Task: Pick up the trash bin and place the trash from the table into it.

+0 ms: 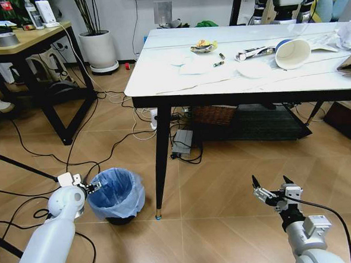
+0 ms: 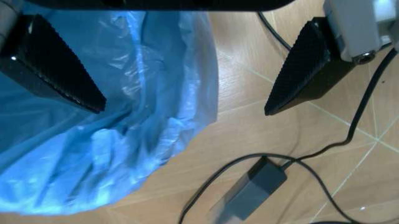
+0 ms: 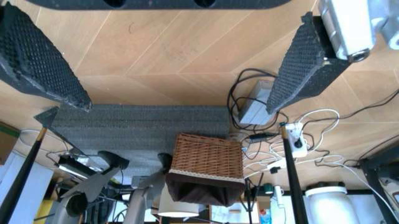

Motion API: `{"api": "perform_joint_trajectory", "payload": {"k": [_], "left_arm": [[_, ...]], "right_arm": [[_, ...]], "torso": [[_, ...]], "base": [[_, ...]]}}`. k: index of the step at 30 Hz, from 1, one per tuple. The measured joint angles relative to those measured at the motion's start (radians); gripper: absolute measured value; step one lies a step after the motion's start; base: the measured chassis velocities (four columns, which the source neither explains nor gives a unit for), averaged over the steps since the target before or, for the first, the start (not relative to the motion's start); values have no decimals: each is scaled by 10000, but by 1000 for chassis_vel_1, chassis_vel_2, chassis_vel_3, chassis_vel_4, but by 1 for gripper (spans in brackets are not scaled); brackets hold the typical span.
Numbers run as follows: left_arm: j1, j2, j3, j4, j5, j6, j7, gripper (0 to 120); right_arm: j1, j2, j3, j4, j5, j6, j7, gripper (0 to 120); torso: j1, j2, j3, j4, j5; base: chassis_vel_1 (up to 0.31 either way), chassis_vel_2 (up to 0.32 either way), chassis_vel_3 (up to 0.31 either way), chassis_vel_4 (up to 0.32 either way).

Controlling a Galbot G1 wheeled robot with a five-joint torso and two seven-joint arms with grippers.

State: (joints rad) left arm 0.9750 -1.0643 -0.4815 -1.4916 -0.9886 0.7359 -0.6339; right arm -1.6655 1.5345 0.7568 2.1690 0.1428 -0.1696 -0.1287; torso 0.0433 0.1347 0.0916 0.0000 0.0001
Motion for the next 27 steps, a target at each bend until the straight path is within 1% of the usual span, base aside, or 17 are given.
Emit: {"api": "perform_joint_trajectory", "payload": {"k": [4,6,8,11,14,16,19,21,23,24,25,27], "left_arm": [[-49,-20,7,151,74,-1,69,100],[-169,-74,-3,615,507,-2,558,100],[-236,-103,-30,880,829,-2,901,100],[-315,-136,-39,1111,1006,-2,1133,100],[-449,-194,36,1426,1132,-4,1310,100],[-471,-205,50,1477,1149,-4,1324,100],[-711,-343,212,1938,1340,-5,1517,100],[-872,-448,273,2223,1552,-31,1614,100],[-908,-476,285,2323,1638,-32,1662,100],[-945,-531,322,2502,1806,-29,1734,100],[-981,-542,321,2596,1882,-31,1795,100],[-1034,-606,330,2724,2003,-29,1846,100]], "right_arm": [[6,-7,6,-15,9,0,5,100],[27,-30,8,-62,19,0,12,100],[62,-37,8,-96,26,0,18,100],[111,-45,12,-144,49,-5,33,100],[145,-46,21,-202,65,-7,42,100],[147,-46,24,-209,67,-7,42,100],[184,-42,64,-267,97,-7,50,100],[191,-46,109,-279,121,-7,64,100],[191,-46,125,-279,131,-6,76,100],[176,-41,144,-278,145,-3,88,100],[170,-42,158,-279,149,-3,91,100],[144,-36,182,-260,161,7,95,100]], "torso": [[0,0,0,0,0],[0,1,1,1,-1],[1,2,2,0,-1],[1,2,2,2,-1],[1,4,3,1,0],[1,4,3,1,-1],[1,5,4,2,0],[0,10,2,1,13],[0,11,1,1,13],[1,10,4,2,0],[1,10,4,5,1],[2,9,4,3,2]], "base": [[0,0,0,0],[0,0,0,0],[0,0,0,0],[0,0,0,0],[0,0,0,0],[0,0,0,0],[0,0,0,0],[0,0,0,0],[0,0,0,0],[0,0,0,0],[0,0,0,0],[0,0,0,0]]}}
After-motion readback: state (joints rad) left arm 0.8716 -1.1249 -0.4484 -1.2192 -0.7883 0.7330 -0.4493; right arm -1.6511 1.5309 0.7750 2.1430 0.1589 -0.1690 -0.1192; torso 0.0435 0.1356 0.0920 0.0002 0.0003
